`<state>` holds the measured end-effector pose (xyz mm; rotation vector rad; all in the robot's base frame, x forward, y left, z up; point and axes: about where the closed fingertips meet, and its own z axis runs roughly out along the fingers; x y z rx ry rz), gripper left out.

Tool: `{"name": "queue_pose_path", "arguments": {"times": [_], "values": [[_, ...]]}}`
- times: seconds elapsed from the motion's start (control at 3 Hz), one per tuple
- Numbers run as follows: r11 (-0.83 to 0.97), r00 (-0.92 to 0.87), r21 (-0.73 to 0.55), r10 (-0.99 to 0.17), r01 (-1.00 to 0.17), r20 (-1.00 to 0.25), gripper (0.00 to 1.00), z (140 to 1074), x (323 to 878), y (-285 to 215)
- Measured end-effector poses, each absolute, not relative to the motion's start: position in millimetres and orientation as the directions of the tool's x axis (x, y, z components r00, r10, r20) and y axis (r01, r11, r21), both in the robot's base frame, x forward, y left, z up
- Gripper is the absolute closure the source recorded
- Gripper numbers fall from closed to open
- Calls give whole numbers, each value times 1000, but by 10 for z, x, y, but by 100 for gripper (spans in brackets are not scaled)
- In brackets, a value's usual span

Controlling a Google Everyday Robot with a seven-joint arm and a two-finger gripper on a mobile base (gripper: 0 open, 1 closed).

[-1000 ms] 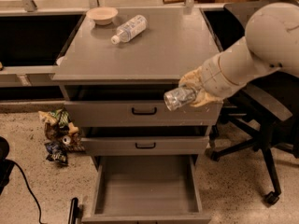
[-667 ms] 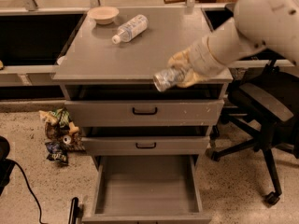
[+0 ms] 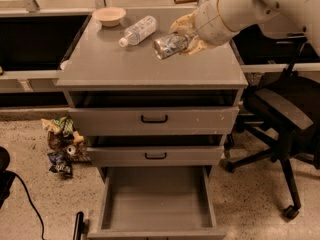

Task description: Pick redbull can from bottom drawer and place on counter

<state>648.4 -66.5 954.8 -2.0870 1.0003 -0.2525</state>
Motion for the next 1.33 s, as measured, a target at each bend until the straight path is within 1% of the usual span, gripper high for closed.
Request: {"name": "queue_pose_path", "arguments": {"times": [0.33, 0.67, 1.33], "values": [[-375, 669, -730, -729, -571, -149, 100, 9547, 6486, -665], [-338, 666, -746, -722, -574, -185, 100, 9421, 6747, -619], [-245, 623, -700, -698, -671, -352, 100, 8692, 7801, -313]]}}
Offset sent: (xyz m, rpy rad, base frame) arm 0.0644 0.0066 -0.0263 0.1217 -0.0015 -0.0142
